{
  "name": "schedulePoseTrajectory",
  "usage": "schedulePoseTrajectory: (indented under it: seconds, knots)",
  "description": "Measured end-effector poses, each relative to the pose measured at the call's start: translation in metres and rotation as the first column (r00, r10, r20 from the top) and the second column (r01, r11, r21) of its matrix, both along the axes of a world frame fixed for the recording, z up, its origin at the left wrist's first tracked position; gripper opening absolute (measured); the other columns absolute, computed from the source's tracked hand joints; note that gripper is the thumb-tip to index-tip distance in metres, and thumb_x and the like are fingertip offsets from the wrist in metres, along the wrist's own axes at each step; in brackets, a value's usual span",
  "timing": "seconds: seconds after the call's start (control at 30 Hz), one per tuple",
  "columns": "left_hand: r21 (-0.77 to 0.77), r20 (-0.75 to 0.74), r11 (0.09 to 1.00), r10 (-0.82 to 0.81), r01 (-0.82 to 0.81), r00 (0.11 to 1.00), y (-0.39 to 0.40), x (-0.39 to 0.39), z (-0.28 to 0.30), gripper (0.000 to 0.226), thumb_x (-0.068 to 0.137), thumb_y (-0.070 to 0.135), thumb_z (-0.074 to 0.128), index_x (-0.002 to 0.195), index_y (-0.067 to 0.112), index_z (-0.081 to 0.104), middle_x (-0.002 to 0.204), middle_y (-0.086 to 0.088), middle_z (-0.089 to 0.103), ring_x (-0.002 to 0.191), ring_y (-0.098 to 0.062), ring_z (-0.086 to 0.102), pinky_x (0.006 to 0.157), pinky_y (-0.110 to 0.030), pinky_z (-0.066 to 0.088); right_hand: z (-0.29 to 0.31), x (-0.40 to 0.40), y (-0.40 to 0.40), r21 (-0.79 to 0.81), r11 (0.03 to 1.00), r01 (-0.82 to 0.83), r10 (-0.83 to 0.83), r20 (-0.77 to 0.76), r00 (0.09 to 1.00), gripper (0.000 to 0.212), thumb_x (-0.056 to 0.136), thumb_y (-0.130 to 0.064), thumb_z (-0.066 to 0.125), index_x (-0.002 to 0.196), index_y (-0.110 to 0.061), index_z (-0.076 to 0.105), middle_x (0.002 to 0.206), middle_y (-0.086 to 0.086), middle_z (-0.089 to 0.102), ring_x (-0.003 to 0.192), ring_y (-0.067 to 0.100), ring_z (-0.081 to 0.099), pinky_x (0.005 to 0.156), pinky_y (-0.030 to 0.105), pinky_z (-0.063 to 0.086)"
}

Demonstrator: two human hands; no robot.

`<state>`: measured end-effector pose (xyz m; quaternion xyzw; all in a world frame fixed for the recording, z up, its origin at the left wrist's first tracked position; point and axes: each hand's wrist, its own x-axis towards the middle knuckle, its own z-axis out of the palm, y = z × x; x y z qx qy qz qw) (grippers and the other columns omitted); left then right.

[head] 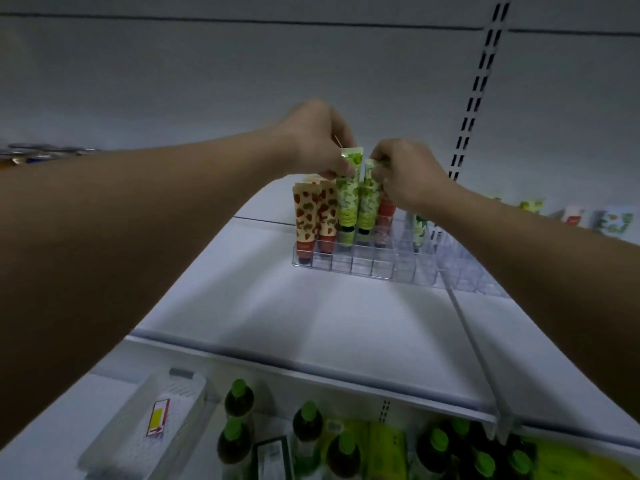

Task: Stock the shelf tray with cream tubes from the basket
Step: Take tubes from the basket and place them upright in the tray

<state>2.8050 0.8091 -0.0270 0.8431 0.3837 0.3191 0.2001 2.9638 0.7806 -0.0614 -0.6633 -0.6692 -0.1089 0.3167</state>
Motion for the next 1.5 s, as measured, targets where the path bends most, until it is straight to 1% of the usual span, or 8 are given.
schedulePoseTrajectory:
  seconds: [0.4, 0.57, 0.7, 0.83, 1.1, 1.23, 1.37, 1.5]
  knots:
    - [0.136, -0.060, 0.985, 0.110, -0.101, 0.992, -0.019, 0.000, -0.009, 0.021, 0.082, 0.018, 0.075, 0.102, 0.014, 0.071, 0.097, 0.000, 0.069, 0.084, -0.014, 0.065, 0.066, -0.022, 0.052, -0.026, 0.000, -0.022, -0.054, 0.999, 0.005, -0.007, -0.038, 0.999, 0.042, 0.097, -0.021, 0.055, 0.137, -0.010, 0.047, 0.136, 0.013, 0.043, 0.110, 0.029, 0.054, 0.095, 0.035, 0.042]
    - [0.199, -0.062, 0.967, 0.172, -0.157, 0.983, -0.033, 0.011, -0.015, 0.027, 0.080, 0.018, 0.077, 0.106, 0.013, 0.071, 0.104, -0.003, 0.069, 0.090, -0.016, 0.061, 0.074, -0.028, 0.049, -0.058, -0.012, -0.077, -0.130, 0.982, -0.136, 0.130, -0.054, 0.990, 0.017, 0.098, -0.023, 0.048, 0.098, -0.017, 0.064, 0.100, 0.005, 0.067, 0.085, 0.019, 0.061, 0.074, 0.032, 0.049]
    - [0.277, -0.055, 0.941, 0.220, -0.196, 0.974, -0.037, 0.020, -0.023, 0.031, 0.079, 0.017, 0.078, 0.109, 0.014, 0.070, 0.111, -0.005, 0.067, 0.097, -0.018, 0.060, 0.083, -0.032, 0.051, -0.100, -0.018, -0.106, -0.444, 0.870, -0.214, 0.232, -0.013, 0.973, 0.049, 0.095, -0.054, 0.039, 0.132, -0.025, 0.053, 0.141, -0.001, 0.050, 0.125, 0.021, 0.048, 0.105, 0.040, 0.039]
    - [0.296, -0.011, 0.920, 0.270, -0.255, 0.963, -0.034, 0.025, -0.032, 0.030, 0.079, 0.015, 0.078, 0.108, 0.014, 0.070, 0.110, -0.005, 0.066, 0.093, -0.018, 0.058, 0.078, -0.028, 0.047, -0.117, -0.017, -0.111, -0.457, 0.863, -0.214, 0.227, -0.026, 0.973, 0.066, 0.094, -0.064, 0.029, 0.150, -0.031, 0.030, 0.159, -0.008, 0.025, 0.144, 0.014, 0.023, 0.115, 0.036, 0.018]
    - [0.245, -0.158, 0.923, 0.341, -0.298, 0.927, -0.021, 0.042, -0.037, 0.028, 0.083, 0.009, 0.073, 0.110, 0.012, 0.070, 0.116, -0.010, 0.065, 0.095, -0.022, 0.059, 0.079, -0.028, 0.047, -0.116, -0.015, -0.108, -0.443, 0.869, -0.219, 0.230, -0.030, 0.973, 0.066, 0.093, -0.064, 0.033, 0.150, -0.030, 0.032, 0.159, -0.008, 0.025, 0.144, 0.016, 0.023, 0.114, 0.037, 0.019]
    - [0.312, -0.303, 0.914, 0.356, -0.261, 0.884, -0.025, 0.051, -0.040, 0.037, 0.088, 0.003, 0.064, 0.125, 0.011, 0.063, 0.130, -0.013, 0.059, 0.115, -0.029, 0.056, 0.097, -0.034, 0.045, -0.115, -0.015, -0.108, -0.440, 0.868, -0.228, 0.233, -0.042, 0.972, 0.066, 0.093, -0.064, 0.035, 0.149, -0.029, 0.034, 0.158, -0.006, 0.028, 0.143, 0.018, 0.026, 0.112, 0.037, 0.022]
    - [0.402, -0.209, 0.882, 0.349, -0.244, 0.914, -0.051, 0.039, -0.038, 0.045, 0.090, 0.015, 0.063, 0.134, 0.019, 0.054, 0.138, -0.008, 0.052, 0.127, -0.027, 0.046, 0.103, -0.039, 0.040, -0.115, -0.020, -0.114, -0.378, 0.894, -0.240, 0.195, -0.154, 0.969, 0.060, 0.091, -0.059, 0.045, 0.139, -0.023, 0.049, 0.145, -0.001, 0.049, 0.127, 0.023, 0.049, 0.103, 0.038, 0.040]
    - [0.331, -0.020, 0.908, 0.278, -0.256, 0.960, -0.109, 0.022, -0.052, 0.032, 0.091, 0.021, 0.058, 0.123, 0.022, 0.064, 0.121, -0.002, 0.064, 0.105, -0.017, 0.059, 0.089, -0.028, 0.046, -0.108, -0.024, -0.133, -0.258, 0.943, -0.211, 0.142, -0.263, 0.954, 0.039, 0.095, -0.033, 0.051, 0.127, -0.013, 0.059, 0.128, 0.010, 0.062, 0.110, 0.025, 0.059, 0.089, 0.031, 0.047]
